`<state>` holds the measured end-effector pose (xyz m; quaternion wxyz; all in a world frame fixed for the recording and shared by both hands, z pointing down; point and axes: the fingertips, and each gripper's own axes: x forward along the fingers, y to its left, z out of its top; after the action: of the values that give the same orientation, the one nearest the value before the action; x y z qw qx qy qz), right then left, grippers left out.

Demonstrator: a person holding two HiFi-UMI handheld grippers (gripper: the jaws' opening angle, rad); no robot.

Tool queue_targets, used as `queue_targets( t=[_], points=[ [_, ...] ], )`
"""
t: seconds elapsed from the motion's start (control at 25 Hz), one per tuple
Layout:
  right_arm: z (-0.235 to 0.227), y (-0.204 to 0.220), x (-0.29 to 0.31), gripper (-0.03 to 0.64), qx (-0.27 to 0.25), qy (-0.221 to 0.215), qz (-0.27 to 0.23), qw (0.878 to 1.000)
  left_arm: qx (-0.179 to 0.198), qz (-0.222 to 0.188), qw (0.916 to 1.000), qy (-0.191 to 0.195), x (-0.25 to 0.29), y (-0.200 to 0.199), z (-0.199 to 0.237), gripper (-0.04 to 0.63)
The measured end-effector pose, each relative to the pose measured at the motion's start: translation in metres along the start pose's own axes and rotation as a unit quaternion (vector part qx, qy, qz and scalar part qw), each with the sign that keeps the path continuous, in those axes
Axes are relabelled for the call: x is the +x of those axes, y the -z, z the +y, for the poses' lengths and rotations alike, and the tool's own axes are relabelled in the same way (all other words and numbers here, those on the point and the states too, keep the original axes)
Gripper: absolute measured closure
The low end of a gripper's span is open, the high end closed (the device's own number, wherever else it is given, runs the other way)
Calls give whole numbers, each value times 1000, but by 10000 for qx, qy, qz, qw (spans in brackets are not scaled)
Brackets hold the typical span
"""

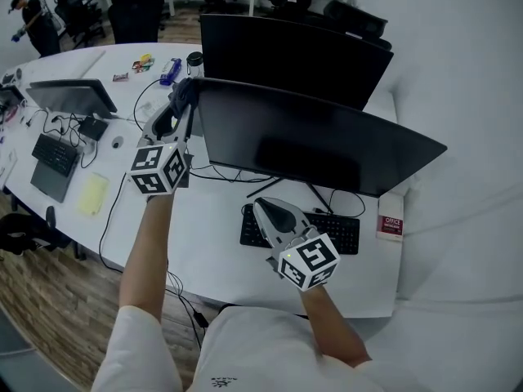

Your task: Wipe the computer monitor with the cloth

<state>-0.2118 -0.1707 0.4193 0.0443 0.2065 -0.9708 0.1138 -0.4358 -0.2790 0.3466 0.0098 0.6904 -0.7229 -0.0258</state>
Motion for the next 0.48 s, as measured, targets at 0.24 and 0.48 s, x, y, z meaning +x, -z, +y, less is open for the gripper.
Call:
queue_targets(
  t=[0.24, 0.48],
  points=[
    [2, 10, -2, 597, 35, 55, 92, 9999, -6, 224, 9997, 41, -4, 29, 1, 462],
    [1, 21, -5, 597, 82, 148, 204, 9996, -183, 417, 9989, 69, -9, 63, 1, 462]
  ],
)
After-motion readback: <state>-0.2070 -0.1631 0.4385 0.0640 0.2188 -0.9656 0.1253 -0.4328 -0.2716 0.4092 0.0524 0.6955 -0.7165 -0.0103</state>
